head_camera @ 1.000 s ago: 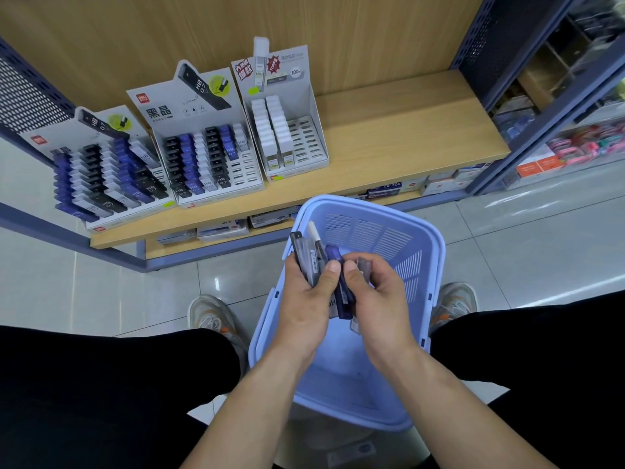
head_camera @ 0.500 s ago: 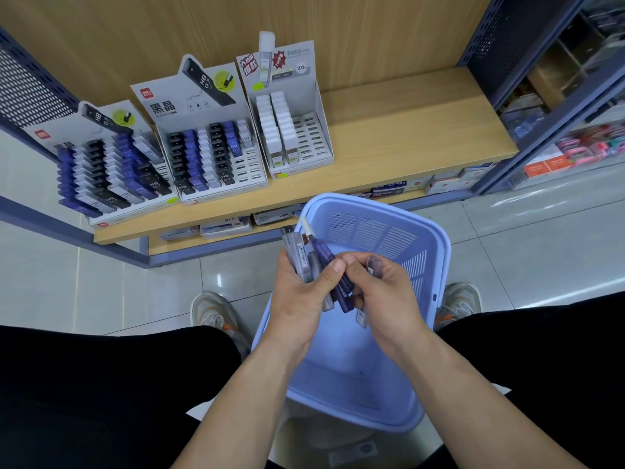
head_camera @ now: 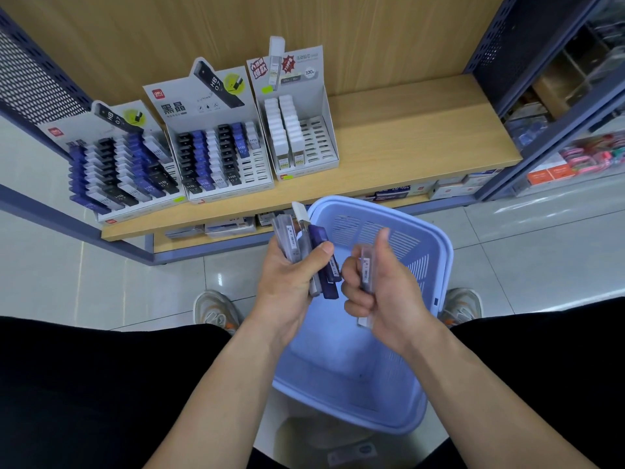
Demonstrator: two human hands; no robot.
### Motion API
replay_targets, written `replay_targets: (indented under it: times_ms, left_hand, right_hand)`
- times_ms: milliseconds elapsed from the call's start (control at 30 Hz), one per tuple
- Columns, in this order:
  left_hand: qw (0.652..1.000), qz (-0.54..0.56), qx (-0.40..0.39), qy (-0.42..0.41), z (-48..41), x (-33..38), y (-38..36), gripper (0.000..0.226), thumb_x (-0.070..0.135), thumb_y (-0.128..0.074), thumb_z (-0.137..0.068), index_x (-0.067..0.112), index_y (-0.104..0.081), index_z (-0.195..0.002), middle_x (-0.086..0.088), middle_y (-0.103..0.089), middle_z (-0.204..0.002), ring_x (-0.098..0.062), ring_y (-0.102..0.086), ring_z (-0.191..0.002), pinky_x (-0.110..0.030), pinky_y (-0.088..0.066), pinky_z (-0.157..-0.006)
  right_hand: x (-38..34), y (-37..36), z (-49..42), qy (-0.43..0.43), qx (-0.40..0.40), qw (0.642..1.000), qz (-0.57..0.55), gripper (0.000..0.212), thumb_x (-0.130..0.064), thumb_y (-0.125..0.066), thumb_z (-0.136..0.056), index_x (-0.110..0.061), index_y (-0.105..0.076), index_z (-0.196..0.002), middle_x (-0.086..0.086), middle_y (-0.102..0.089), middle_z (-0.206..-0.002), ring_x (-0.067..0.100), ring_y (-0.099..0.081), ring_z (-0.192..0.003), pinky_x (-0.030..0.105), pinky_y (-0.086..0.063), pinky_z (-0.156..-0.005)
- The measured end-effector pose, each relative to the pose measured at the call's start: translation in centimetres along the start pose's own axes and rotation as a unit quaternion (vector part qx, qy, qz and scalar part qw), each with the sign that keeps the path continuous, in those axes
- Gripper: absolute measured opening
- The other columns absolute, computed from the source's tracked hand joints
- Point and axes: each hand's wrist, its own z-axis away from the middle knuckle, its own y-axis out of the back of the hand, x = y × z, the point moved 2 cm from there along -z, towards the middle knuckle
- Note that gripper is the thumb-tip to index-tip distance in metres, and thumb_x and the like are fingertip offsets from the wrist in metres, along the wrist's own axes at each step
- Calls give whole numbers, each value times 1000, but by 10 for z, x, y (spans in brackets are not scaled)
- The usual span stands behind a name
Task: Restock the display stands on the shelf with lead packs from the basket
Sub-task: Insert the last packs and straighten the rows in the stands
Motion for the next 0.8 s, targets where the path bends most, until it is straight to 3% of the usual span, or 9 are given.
replay_targets:
  times_ms: [67, 200, 300, 400, 467, 600, 700, 800]
  left_hand:
    - [1000, -18, -8, -11, 0, 7, -1, 23, -6, -65, -91, 5, -55, -109, -5, -57, -79, -22, -55, -62, -28, -51, -51]
    - [998, -41, 6, -36, -2, 19, 2, 36, 1, -77, -83, 5, -55, -111, -4, -60, -82, -24, -57, -70, -33, -52, -57]
    - [997, -60, 20, -46, -3, 30, 6, 50, 17, -80, -71, 7, -56, -114, -8, -61, -91, -27, -58, -82, -44, -49, -72]
    - [995, -88, 11, -53, -3, 41, 10, 49, 20, -80, -71, 11, -56, -113, -6, -63, -93, -26, -60, -85, -52, -51, -79]
    - [992, -109, -3, -61, -2, 49, 12, 53, 20, -81, -72, 10, -55, -117, -4, -64, -96, -24, -62, -90, -59, -52, -91]
    - [986, -146, -23, -76, 0, 66, 16, 52, 17, -83, -73, 13, -57, -118, 3, -69, -96, -18, -65, -91, -55, -52, -93]
    - [983, -160, -26, -82, 0, 76, 21, 45, 15, -85, -75, 24, -58, -110, 9, -70, -93, -14, -64, -93, -49, -52, -94]
    - [983, -156, -32, -89, 2, 83, 24, 48, 20, -82, -70, 28, -56, -109, 10, -69, -92, -13, -62, -91, -43, -51, -90]
  right_hand:
    - [-7, -1, 0, -26, -35, 999, -12, 49, -55, -25, -102, -16, -49, -83, 4, -40, -62, 14, -18, -47, 25, -13, -47]
    - [-19, -3, 4, -29, -68, 997, 31, 27, -28, -37, -101, -11, -54, -89, 3, -42, -69, 16, -32, -52, 28, -26, -52]
    - [-30, -2, 9, 26, -63, 995, 72, 18, -30, -50, -101, -14, -51, -92, 2, -53, -72, 17, -45, -51, 26, -38, -47]
    - [-38, -1, 11, 57, -62, 981, 173, 21, -32, -49, -102, -14, -54, -94, 5, -53, -70, 16, -37, -43, 22, -34, -42]
    - [-42, -1, 8, 36, -72, 983, 162, 32, -33, -43, -105, -9, -64, -102, 5, -52, -70, 15, -34, -45, 22, -30, -42]
    - [-50, -3, 8, -46, -111, 990, 79, 44, -26, -35, -102, -2, -69, -116, 4, -49, -77, 15, -34, -54, 25, -27, -46]
    - [-56, -6, 9, -38, -130, 988, 71, 42, -16, -37, -95, 2, -68, -116, 5, -47, -81, 17, -38, -58, 26, -30, -49]
    - [-61, -12, 10, -6, -131, 987, 88, 33, -10, -41, -101, 3, -67, -117, 8, -54, -86, 18, -48, -62, 26, -39, -52]
